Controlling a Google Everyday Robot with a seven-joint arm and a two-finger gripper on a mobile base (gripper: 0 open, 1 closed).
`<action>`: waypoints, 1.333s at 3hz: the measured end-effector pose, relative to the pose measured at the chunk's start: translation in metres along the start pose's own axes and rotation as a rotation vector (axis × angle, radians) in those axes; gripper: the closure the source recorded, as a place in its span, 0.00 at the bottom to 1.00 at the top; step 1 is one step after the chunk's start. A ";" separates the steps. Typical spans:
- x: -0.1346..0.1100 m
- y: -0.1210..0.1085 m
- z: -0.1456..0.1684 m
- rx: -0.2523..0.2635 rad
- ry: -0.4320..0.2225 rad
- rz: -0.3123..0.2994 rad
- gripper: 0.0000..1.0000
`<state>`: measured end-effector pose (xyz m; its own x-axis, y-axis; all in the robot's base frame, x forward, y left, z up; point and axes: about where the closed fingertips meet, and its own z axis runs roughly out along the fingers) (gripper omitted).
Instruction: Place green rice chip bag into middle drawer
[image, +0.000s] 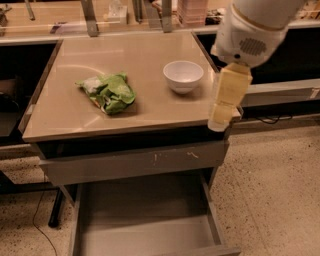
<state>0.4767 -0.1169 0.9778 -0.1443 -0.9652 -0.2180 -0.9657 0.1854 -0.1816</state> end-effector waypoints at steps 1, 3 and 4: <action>-0.065 -0.003 -0.002 -0.036 -0.040 -0.107 0.00; -0.090 -0.006 -0.002 -0.013 -0.104 -0.133 0.00; -0.136 -0.005 0.016 -0.044 -0.167 -0.130 0.00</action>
Offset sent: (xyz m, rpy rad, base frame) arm 0.0099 0.0524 0.0138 0.0165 0.0076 0.0992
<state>0.5044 0.0163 0.9934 0.0164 -0.9358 -0.3521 -0.9828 0.0496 -0.1777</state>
